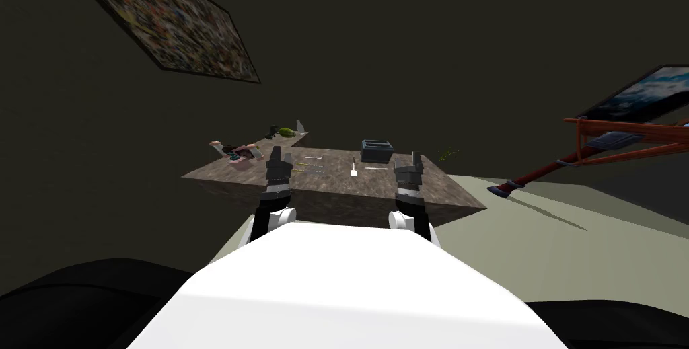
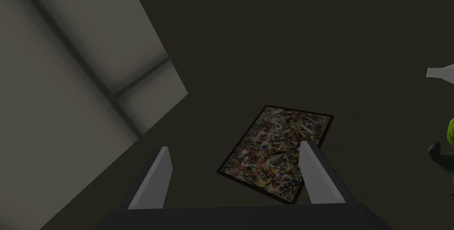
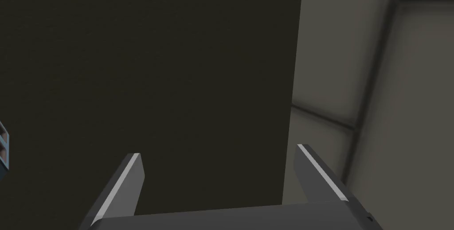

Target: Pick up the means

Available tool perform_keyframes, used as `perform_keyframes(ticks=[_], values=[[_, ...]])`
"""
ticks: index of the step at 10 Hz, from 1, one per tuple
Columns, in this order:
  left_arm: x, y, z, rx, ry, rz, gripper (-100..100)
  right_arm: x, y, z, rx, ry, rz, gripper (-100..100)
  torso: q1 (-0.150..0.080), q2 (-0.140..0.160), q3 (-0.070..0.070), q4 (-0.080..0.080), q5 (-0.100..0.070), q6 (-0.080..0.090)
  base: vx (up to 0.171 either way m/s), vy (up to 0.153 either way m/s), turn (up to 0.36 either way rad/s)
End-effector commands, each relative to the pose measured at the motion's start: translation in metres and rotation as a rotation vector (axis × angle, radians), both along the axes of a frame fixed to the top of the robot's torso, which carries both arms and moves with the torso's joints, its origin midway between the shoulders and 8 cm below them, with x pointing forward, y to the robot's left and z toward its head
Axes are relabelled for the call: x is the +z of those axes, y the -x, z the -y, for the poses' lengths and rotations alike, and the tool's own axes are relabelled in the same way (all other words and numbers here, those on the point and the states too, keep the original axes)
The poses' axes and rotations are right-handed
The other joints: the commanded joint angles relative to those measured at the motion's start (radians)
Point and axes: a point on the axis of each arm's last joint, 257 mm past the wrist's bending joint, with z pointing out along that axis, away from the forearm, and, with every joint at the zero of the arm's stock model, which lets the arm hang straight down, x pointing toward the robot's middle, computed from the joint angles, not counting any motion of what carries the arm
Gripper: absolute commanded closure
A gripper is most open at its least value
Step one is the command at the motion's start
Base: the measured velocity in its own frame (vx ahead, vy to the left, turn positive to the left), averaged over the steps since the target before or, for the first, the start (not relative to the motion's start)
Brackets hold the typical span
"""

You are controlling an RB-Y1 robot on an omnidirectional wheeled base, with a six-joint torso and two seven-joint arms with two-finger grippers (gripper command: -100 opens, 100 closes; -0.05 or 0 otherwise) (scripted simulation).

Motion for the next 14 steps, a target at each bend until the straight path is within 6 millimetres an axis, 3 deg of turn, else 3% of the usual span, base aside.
perform_keyframes(ticks=[1, 6, 9, 10, 13, 14], values=[[0.0, 0.0, 0.0, 0.0, 0.0, 0.0, 0, -0.003, -0.001, 0.002, 0.009, 0.029, -0.016, -100, 0.0, 0.0, 0.0, 0.0, 0.0, 0.0, -0.021, -0.019, 0.05], [0.0, 0.0, 0.0, 0.0, 0.0, 0.0, 0, -0.016, -0.005, 0.02, 0.019, 0.114, -0.092, -100, -0.005, 0.007, 0.004, 0.001, -0.001, 0.0, -0.075, -0.055, 0.089], [0.0, 0.0, 0.0, 0.0, 0.0, 0.0, 0, -0.03, -0.009, 0.047, 0.003, 0.158, -0.179, -100, -0.004, 0.006, 0.003, 0.001, -0.001, 0.0, -0.095, -0.056, 0.166], [0.0, 0.0, 0.0, 0.0, 0.0, 0.0, 0, -0.029, -0.009, 0.046, 0.009, 0.172, -0.181, -100, -0.006, 0.007, 0.004, 0.002, -0.001, 0.0, -0.091, -0.061, 0.059], [0.0, 0.0, 0.0, 0.0, 0.0, 0.0, 0, -0.047, -0.012, 0.079, -0.015, 0.212, -0.293, -100, -0.004, 0.007, 0.004, 0.002, -0.001, 0.0, -0.116, -0.036, 0.246], [0.0, 0.0, 0.0, 0.0, 0.0, 0.0, 0, -0.048, -0.013, 0.078, -0.009, 0.227, -0.3, -100, -0.004, 0.008, 0.005, 0.002, -0.001, -0.001, -0.084, -0.049, 0.078]])
